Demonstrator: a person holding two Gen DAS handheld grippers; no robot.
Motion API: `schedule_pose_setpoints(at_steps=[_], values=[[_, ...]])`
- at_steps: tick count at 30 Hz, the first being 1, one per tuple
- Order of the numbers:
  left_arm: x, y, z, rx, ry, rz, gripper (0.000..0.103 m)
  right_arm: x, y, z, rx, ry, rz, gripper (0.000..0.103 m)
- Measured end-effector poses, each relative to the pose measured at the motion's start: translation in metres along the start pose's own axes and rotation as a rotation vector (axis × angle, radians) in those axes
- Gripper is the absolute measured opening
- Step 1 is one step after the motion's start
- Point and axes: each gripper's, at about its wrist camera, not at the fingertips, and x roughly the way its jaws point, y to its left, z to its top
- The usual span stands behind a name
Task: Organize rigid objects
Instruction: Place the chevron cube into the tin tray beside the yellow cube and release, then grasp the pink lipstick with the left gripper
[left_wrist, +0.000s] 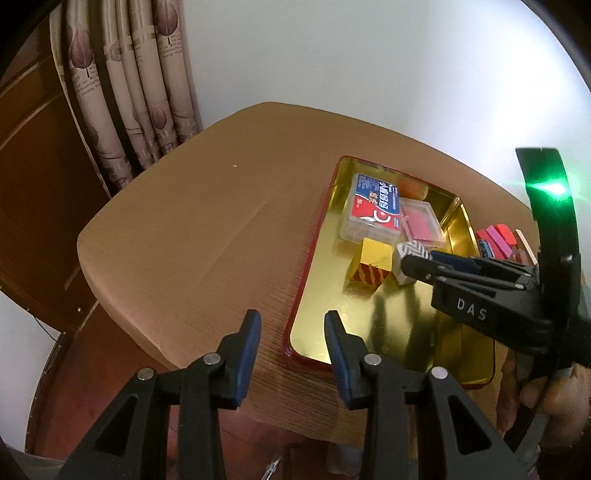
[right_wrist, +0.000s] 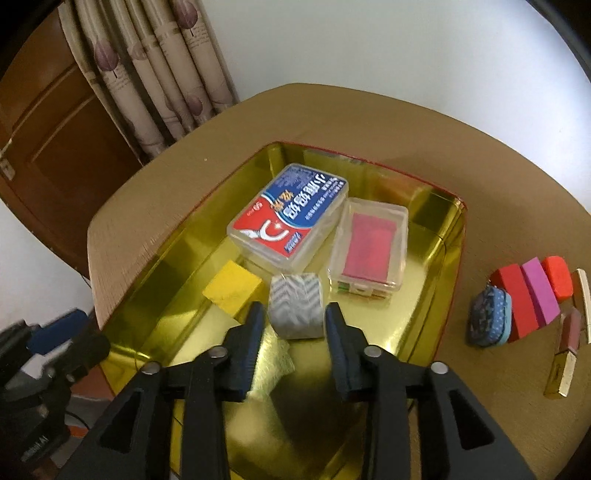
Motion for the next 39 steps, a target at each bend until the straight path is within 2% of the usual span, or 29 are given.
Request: schedule_pose_setpoints(at_steps=[2,7,9,13,20,24,27,31,34,39], values=[[0.0,0.001,0.0,-0.002,-0.001,-0.001,0.036,-0.004,0.0,0.001,0.002,-0.014,-0.007,0.06],[0.0,-0.002,-0.001,0.01,-0.01,0.01,0.036,-0.042,-0.01,-0.004,0.045,-0.134,0.03,0.06],[-0.001,-0.005,-0.002,0.018,-0.011,0.016,0.036,-0.063,-0.019,-0.013,0.057,-0.189,0.01,0.06],[-0.006,-0.013,-0.004,0.044,-0.027,0.015,0.036,-0.099,-0.055,-0.047,0.09,-0.248,-0.111,0.06],[-0.025,-0.043,-0.007,0.124,-0.064,0.002,0.036,-0.131,-0.16,-0.111,0.214,-0.2,-0.366,0.06],[-0.035,-0.071,-0.007,0.177,-0.059,-0.044,0.036,-0.142,-0.205,-0.135,0.259,-0.174,-0.489,0.06],[-0.042,-0.104,-0.003,0.22,-0.029,-0.135,0.036,-0.148,-0.231,-0.151,0.268,-0.161,-0.56,0.06],[-0.046,-0.155,0.004,0.29,0.009,-0.235,0.036,-0.149,-0.258,-0.164,0.298,-0.147,-0.589,0.06],[-0.038,-0.2,0.009,0.328,0.057,-0.315,0.036,-0.152,-0.273,-0.17,0.347,-0.156,-0.551,0.06],[-0.007,-0.273,0.021,0.406,0.085,-0.33,0.036,-0.155,-0.287,-0.174,0.392,-0.175,-0.481,0.06]])
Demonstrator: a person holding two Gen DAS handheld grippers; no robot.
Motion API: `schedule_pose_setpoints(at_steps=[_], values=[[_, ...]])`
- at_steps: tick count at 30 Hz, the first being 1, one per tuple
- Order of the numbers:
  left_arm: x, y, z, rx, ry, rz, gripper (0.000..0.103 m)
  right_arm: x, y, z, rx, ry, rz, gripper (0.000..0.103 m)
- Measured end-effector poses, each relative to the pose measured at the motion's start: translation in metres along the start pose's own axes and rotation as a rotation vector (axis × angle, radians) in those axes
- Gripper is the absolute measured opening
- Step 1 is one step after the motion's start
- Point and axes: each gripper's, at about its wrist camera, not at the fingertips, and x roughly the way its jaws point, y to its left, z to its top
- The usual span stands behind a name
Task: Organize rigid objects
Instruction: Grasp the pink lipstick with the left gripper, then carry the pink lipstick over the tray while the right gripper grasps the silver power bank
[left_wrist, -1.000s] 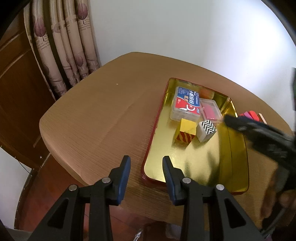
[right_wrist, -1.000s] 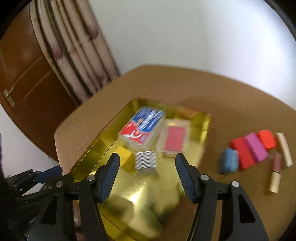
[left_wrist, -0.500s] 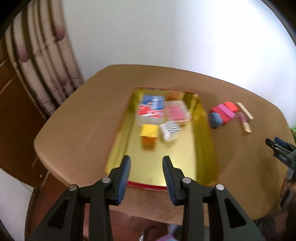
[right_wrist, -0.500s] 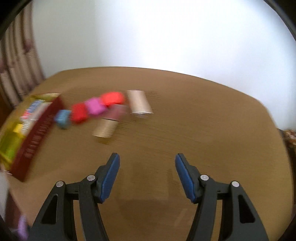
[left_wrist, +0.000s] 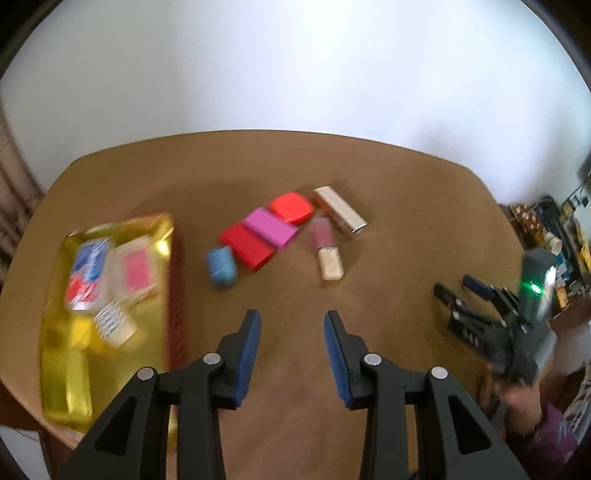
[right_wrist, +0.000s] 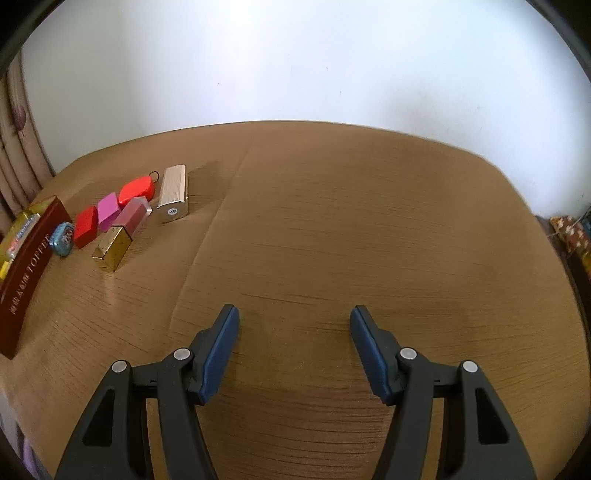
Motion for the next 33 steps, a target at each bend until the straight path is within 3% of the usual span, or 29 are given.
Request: schedule_pose_setpoints(at_steps=[7,12,22,26,33], values=[[0.082,-0.025,0.041,-0.01,0.107,-0.006,0.036,0.005,-0.014,-0.006,0.089,-0.018,0.113,0.06],[0.115,-0.033,0.053,-0.001,0.145,0.025,0.036,0.01,-0.02,-0.006,0.114,-0.021,0.161,0.06],[0.141,-0.041,0.064,-0.016,0.158,0.054,0.036,-0.009,-0.029,-0.018,0.114,-0.014,0.185,0.061],[0.142,-0.049,0.064,0.004,0.147,0.061,0.021,-0.004,-0.019,-0.011,0.091,0.005,0.172,0.061],[0.133,-0.051,0.063,0.006,0.122,0.051,0.02,0.01,-0.007,0.011,0.057,0.051,0.176,0.061]])
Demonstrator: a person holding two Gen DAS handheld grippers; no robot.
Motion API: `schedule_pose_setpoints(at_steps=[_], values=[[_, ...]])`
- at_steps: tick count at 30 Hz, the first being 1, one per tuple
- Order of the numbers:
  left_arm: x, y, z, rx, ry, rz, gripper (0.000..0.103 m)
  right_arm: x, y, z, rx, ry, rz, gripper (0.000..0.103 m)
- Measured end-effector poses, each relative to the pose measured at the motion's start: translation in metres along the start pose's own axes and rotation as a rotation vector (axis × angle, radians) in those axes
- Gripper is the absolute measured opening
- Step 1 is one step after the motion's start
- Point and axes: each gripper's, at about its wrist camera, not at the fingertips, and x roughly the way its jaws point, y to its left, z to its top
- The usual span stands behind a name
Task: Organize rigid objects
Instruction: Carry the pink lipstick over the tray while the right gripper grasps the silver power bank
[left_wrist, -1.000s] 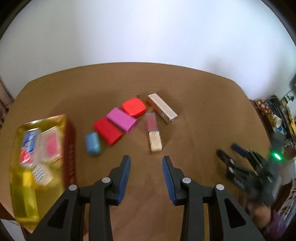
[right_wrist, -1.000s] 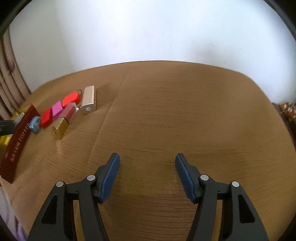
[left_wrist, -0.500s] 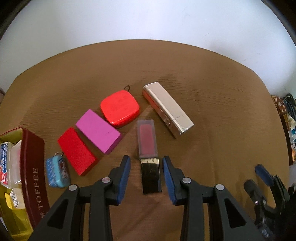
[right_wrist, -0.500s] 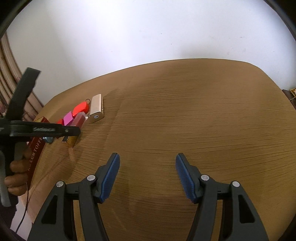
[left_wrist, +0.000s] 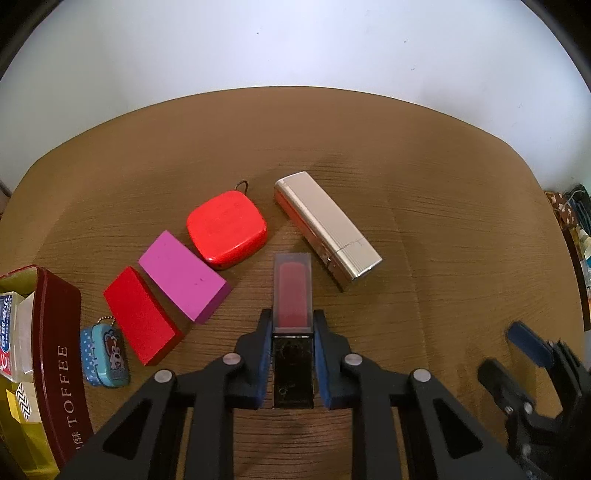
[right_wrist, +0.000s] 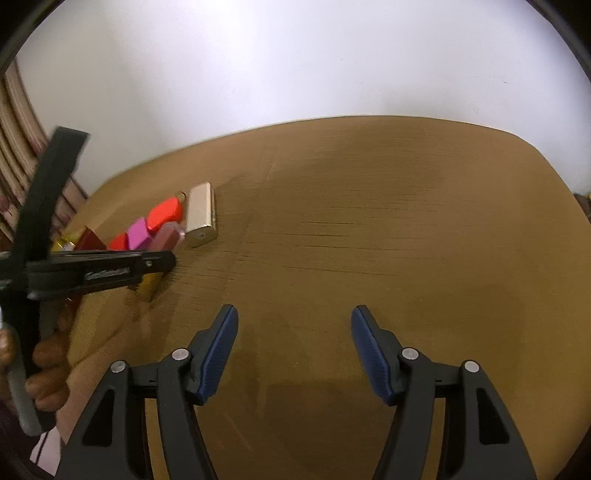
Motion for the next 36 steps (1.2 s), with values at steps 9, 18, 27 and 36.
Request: schedule_pose_setpoints(at_steps=[9,18,27,36], values=[[-0.024,0.016,-0.018,-0.02,-0.029,-0.051,0.02,-0.002,0.008,0.005,-0.027,-0.006,-0.044,0.061],[-0.074,0.025,-0.049,-0.028,-0.078,-0.1,0.02,0.006,0.011,-0.001,-0.054,-0.016,-0.128,0.061],[-0.125,0.066,-0.075,-0.085,-0.117,-0.112,0.02,0.007,0.012,-0.004,-0.051,-0.027,-0.147,0.063],[-0.152,0.1,-0.091,-0.151,-0.162,-0.055,0.02,0.007,0.014,-0.005,-0.055,-0.025,-0.159,0.063]])
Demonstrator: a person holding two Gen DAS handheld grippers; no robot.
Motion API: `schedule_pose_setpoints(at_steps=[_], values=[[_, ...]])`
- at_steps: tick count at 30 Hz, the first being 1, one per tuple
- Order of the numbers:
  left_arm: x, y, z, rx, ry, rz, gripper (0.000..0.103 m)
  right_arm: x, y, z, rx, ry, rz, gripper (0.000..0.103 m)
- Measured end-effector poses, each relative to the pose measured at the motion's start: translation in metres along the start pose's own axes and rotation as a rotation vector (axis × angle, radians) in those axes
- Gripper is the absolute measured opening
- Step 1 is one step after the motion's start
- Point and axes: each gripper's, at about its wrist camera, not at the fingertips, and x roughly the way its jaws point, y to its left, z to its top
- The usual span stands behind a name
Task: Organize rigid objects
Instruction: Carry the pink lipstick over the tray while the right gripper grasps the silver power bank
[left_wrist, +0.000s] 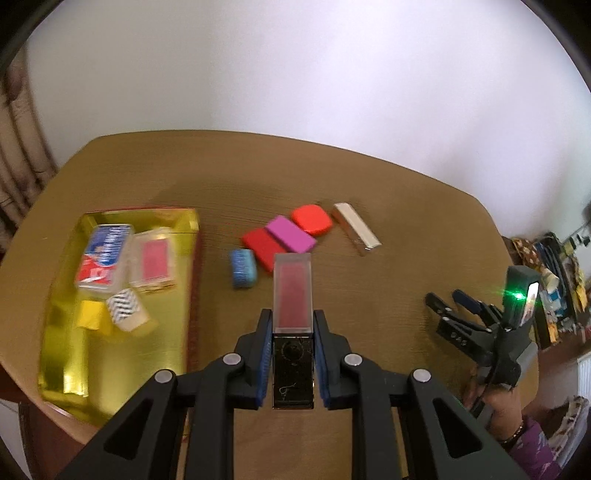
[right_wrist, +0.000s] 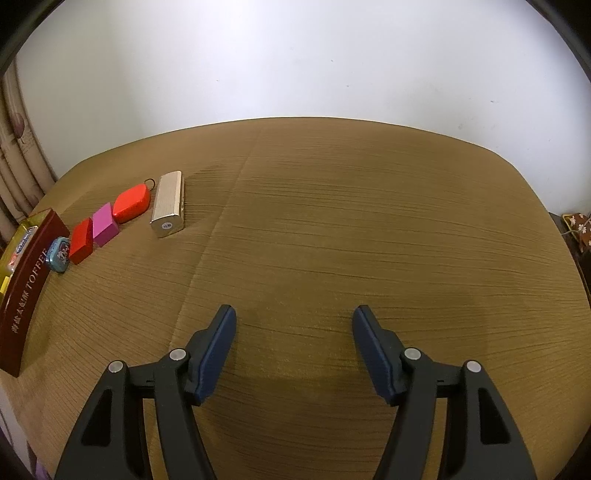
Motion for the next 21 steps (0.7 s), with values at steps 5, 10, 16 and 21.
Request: schedule_pose_setpoints(at_steps=[5,10,16,21], values=[[-0.016,0.028,-0.01,-0.043,-0.007,0.027,0.02,0.001,0.006,-0.001,-0.015,0.005,-0.019,0.063],[-0.032,0.071,-0.022,-0.098,-0.006,0.065,0.02,0.0,0.016,0.001,-0.039,0.0,-0.044,0.063],[-0.039,0.119,-0.035,-0.154,0.007,0.129,0.02,-0.004,0.044,0.01,-0.08,-0.002,-0.011,0.063],[-0.04,0.139,-0.041,-0.174,0.015,0.141,0.02,-0.008,0.072,0.024,-0.132,-0.021,0.021,0.063]])
